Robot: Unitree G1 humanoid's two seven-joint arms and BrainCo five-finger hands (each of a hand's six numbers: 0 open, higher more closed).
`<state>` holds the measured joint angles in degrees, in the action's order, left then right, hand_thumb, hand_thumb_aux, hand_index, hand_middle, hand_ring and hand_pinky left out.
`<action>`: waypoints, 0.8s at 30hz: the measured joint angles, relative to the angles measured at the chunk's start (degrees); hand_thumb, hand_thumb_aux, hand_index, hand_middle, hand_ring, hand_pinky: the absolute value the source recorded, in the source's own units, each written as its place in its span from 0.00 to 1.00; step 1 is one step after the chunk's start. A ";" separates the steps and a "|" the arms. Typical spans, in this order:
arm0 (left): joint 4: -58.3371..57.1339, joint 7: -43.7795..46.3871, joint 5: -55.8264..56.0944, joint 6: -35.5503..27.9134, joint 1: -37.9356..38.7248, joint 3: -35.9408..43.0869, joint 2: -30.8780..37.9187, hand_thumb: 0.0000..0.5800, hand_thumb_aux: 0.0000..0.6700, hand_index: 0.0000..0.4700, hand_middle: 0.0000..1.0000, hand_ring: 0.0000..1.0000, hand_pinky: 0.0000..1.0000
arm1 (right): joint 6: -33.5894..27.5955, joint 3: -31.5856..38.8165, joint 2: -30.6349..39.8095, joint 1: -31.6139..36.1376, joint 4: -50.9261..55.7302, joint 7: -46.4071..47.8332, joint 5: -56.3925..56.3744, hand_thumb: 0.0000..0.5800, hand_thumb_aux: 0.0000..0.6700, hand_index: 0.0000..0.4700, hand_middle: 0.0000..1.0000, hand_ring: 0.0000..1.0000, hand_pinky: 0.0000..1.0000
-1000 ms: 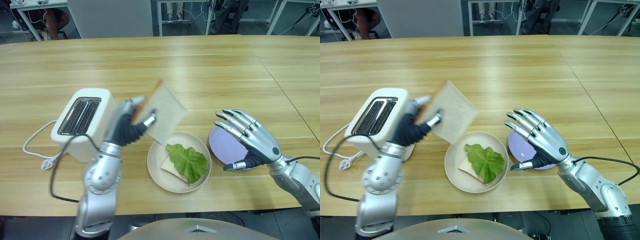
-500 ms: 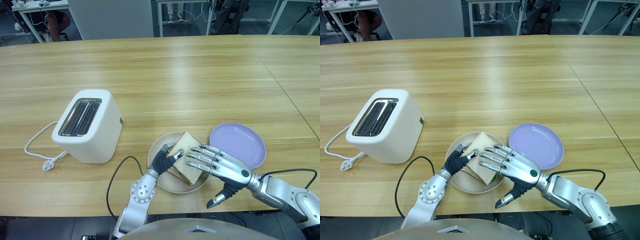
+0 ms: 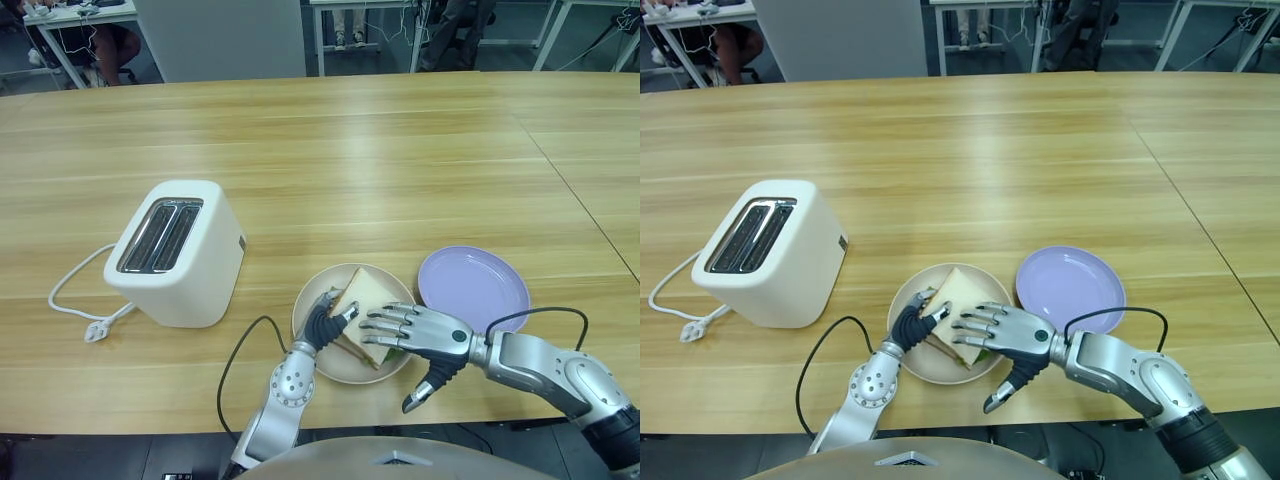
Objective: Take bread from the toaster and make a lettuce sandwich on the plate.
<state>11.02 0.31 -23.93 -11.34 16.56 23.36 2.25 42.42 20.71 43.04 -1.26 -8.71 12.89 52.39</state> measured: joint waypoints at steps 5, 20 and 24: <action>-0.08 -2.20 -12.60 -3.32 -2.55 2.73 5.91 0.00 0.00 0.00 0.44 0.44 0.44 | -1.85 3.11 -1.84 4.87 2.64 7.14 -3.72 0.00 0.00 0.00 0.00 0.00 0.00; 28.87 0.81 -23.31 -2.59 -8.02 -13.47 14.51 0.00 0.00 0.00 0.00 0.00 0.00 | -9.12 7.59 -7.99 14.34 11.59 21.82 -15.25 0.00 0.00 0.00 0.00 0.00 0.00; 29.88 2.36 -14.91 0.39 -7.95 -18.17 14.22 0.29 0.16 0.15 0.00 0.00 0.00 | -11.77 6.50 -13.30 14.48 14.25 17.84 -17.06 0.87 0.64 0.63 0.00 0.00 0.00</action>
<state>40.90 2.67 -38.84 -10.95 8.60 5.19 16.47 30.65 27.20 29.74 13.23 5.54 30.72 35.32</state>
